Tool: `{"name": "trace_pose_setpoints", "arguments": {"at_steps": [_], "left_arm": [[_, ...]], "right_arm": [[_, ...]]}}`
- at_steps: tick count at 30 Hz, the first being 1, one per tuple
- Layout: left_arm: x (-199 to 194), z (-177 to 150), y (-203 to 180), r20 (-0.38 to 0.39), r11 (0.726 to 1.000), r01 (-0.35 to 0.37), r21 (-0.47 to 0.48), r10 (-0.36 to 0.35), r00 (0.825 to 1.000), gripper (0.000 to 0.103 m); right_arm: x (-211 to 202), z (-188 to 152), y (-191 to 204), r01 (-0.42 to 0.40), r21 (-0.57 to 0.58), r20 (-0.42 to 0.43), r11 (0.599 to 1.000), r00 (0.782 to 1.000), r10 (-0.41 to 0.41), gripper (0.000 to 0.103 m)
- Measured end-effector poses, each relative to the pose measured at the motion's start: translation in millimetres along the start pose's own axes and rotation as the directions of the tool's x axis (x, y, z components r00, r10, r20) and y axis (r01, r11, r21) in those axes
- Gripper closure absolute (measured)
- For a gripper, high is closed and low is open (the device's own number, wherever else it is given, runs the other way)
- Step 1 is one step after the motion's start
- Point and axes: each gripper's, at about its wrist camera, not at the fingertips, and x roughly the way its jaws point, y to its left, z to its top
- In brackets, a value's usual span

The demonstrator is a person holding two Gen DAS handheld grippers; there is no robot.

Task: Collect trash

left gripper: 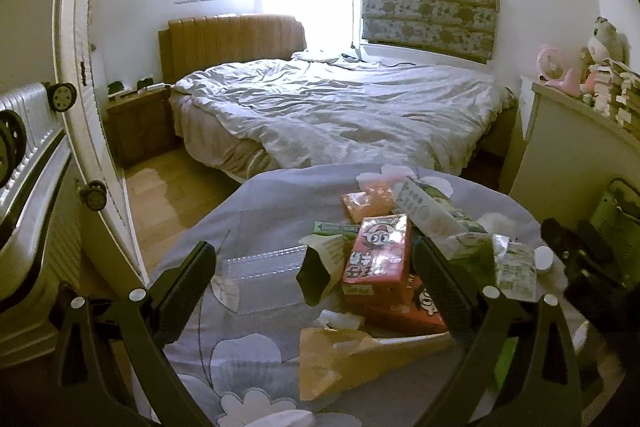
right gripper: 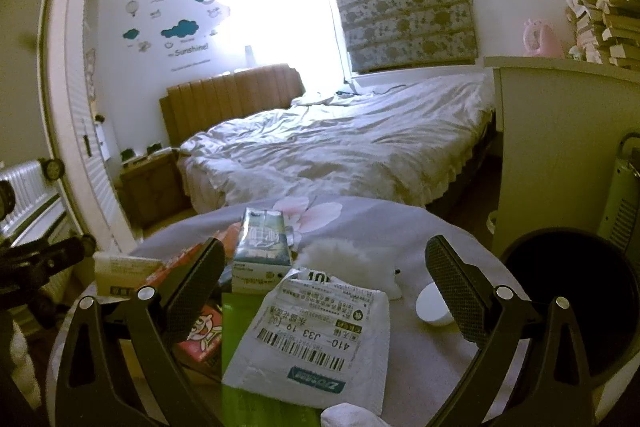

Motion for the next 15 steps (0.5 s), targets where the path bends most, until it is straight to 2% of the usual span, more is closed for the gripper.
{"name": "trace_pose_setpoints", "arguments": {"at_steps": [3,9,15], "left_arm": [[7,-5,3,0.004,1.0,-0.007,0.007,0.007,1.0,0.005],[11,-10,13,0.009,0.998,0.049,-0.03,-0.049,0.999,0.005],[16,-16,16,0.042,0.999,0.035,-0.034,-0.034,0.999,0.005]], "right_arm": [[0,-1,2,0.001,0.003,0.001,1.0,1.0,-0.001,0.004],[1,-2,2,0.003,0.005,0.001,1.0,1.0,-0.003,0.004],[1,-2,0,0.002,0.005,0.001,1.0,1.0,-0.002,0.004]]}}
